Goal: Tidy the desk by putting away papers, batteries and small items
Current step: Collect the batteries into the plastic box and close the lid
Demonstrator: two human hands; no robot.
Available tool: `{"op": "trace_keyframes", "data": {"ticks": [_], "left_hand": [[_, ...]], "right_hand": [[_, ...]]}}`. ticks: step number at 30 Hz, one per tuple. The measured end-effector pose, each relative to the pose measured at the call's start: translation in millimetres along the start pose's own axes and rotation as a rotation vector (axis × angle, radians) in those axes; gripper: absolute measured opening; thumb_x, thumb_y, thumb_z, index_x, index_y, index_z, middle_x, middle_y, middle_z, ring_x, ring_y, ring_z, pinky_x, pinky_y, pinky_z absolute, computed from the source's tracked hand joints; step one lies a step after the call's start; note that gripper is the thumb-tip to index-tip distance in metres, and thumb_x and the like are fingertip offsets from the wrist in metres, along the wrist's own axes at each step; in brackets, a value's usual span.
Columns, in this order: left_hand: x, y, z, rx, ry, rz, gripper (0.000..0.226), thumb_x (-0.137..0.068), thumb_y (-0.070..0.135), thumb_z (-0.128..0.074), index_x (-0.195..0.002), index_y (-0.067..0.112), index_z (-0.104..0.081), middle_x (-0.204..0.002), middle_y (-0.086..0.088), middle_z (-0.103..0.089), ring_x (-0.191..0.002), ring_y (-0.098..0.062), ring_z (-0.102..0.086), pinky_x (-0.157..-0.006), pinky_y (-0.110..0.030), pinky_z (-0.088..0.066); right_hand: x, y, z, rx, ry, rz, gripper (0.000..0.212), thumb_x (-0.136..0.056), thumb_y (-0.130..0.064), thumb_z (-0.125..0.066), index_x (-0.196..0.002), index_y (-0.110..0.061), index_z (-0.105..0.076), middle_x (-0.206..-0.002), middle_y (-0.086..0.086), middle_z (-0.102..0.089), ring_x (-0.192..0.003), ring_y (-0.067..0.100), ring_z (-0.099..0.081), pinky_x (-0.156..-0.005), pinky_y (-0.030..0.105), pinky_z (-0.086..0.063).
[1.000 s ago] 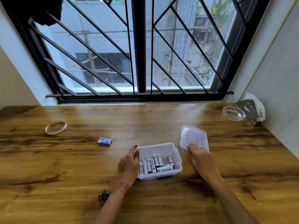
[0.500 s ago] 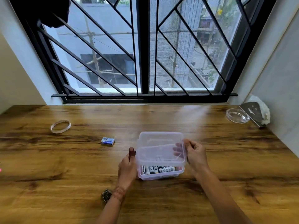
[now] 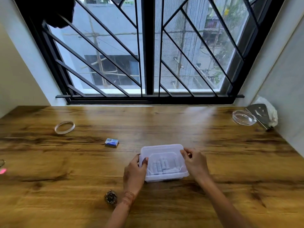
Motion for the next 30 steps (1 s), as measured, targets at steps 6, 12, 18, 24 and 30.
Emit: {"op": "trace_keyframes", "data": {"ticks": [6,12,18,24,30], "left_hand": [[0,-8,-3,0.039,-0.042,0.08,0.032,-0.092,0.038,-0.05,-0.114,0.017,-0.06,-0.093,0.006,-0.06,-0.078,-0.006,-0.056,-0.049,-0.009,-0.037],[-1,-34,-8,0.204,-0.068,0.274,0.04,-0.082,0.045,-0.062,-0.095,0.008,-0.068,-0.089,-0.003,-0.07,-0.085,-0.02,-0.065,-0.073,-0.033,-0.053],[6,-39,-10,0.39,-0.009,0.359,0.057,-0.069,0.042,-0.076,-0.112,0.007,-0.064,-0.102,-0.006,-0.069,-0.092,-0.022,-0.066,-0.083,-0.04,-0.056],[12,-21,8,0.272,0.129,0.198,0.066,-0.068,0.029,-0.08,-0.126,0.009,-0.054,-0.121,-0.011,-0.062,-0.105,-0.022,-0.059,-0.085,-0.036,-0.054],[24,-14,-1,0.271,0.043,0.123,0.064,-0.083,0.023,-0.066,-0.139,0.009,-0.039,-0.137,-0.007,-0.051,-0.122,-0.021,-0.051,-0.102,-0.038,-0.045]], "right_hand": [[4,7,-8,-0.073,-0.057,-0.067,0.032,-0.092,-0.021,-0.054,-0.119,-0.006,-0.059,-0.112,0.01,-0.066,-0.098,0.019,-0.059,-0.087,0.034,-0.05],[13,37,-28,-0.402,-0.24,-0.385,0.029,-0.091,-0.036,-0.053,-0.099,-0.013,-0.068,-0.098,0.007,-0.071,-0.091,0.022,-0.065,-0.084,0.041,-0.053],[18,40,-28,-0.552,-0.286,-0.461,0.021,-0.088,-0.036,-0.057,-0.082,-0.019,-0.067,-0.084,0.003,-0.072,-0.079,0.018,-0.067,-0.063,0.028,-0.051],[20,47,-9,-0.556,-0.01,-0.422,0.045,-0.066,-0.022,-0.082,-0.106,-0.009,-0.065,-0.1,0.004,-0.069,-0.092,0.018,-0.064,-0.086,0.039,-0.054],[37,33,-15,-0.579,0.008,-0.278,0.055,-0.075,-0.018,-0.074,-0.126,-0.012,-0.054,-0.119,0.002,-0.063,-0.106,0.016,-0.06,-0.095,0.041,-0.05]]}}
Point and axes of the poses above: each hand's wrist, its own x-axis away from the middle knuckle, its own z-axis out of the back of the hand, y = z × x, the point moved 9 cm from there along -x, towards the middle knuckle
